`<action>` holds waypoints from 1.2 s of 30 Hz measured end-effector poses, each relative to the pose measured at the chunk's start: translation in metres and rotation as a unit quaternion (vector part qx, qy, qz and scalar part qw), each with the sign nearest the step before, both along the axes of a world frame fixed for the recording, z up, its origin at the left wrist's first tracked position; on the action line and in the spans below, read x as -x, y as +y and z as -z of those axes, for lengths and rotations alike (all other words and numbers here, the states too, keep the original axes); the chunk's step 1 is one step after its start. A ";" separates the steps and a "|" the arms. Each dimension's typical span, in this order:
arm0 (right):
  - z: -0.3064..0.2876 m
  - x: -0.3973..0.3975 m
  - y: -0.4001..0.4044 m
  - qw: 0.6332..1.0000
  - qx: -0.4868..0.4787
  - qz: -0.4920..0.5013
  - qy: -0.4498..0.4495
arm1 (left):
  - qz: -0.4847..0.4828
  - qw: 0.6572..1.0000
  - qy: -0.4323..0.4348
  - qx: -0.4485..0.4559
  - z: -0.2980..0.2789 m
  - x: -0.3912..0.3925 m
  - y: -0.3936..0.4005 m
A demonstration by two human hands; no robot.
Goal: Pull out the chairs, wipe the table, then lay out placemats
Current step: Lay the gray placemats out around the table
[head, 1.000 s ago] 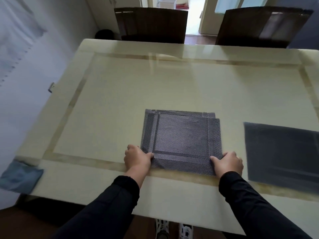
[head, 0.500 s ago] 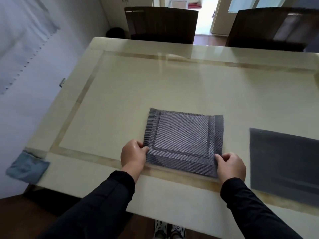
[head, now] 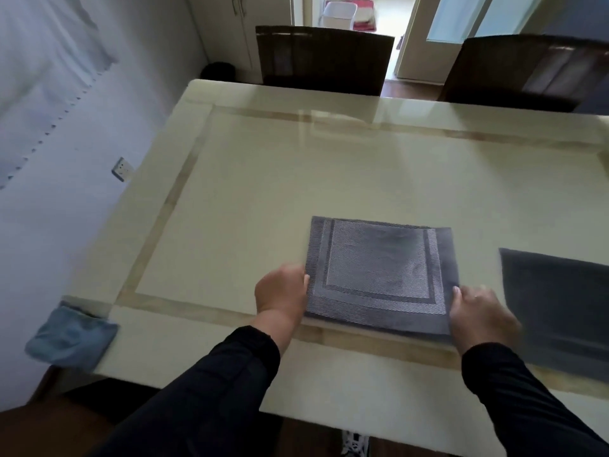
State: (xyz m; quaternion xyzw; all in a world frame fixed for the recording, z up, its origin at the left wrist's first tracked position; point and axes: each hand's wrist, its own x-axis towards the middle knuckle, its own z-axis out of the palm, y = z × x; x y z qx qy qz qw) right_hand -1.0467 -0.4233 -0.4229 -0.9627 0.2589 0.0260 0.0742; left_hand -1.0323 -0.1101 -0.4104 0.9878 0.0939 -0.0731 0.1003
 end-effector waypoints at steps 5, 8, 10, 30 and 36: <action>-0.025 0.020 0.045 0.995 0.008 -0.009 -0.101 | 0.064 0.996 -0.051 0.032 -0.010 -0.003 0.033; -0.030 0.029 0.095 0.987 -0.035 0.010 -0.156 | 0.049 0.993 -0.079 0.067 -0.015 -0.003 0.079; -0.032 0.030 0.129 0.985 -0.059 0.016 -0.159 | 0.026 0.991 -0.092 0.098 -0.016 -0.002 0.111; 0.042 -0.013 0.328 0.987 -0.154 -0.017 -0.046 | -0.225 0.957 0.010 0.185 0.032 0.005 0.329; 0.043 -0.010 0.329 0.989 -0.147 -0.003 -0.031 | -0.239 0.956 0.021 0.170 0.033 0.002 0.330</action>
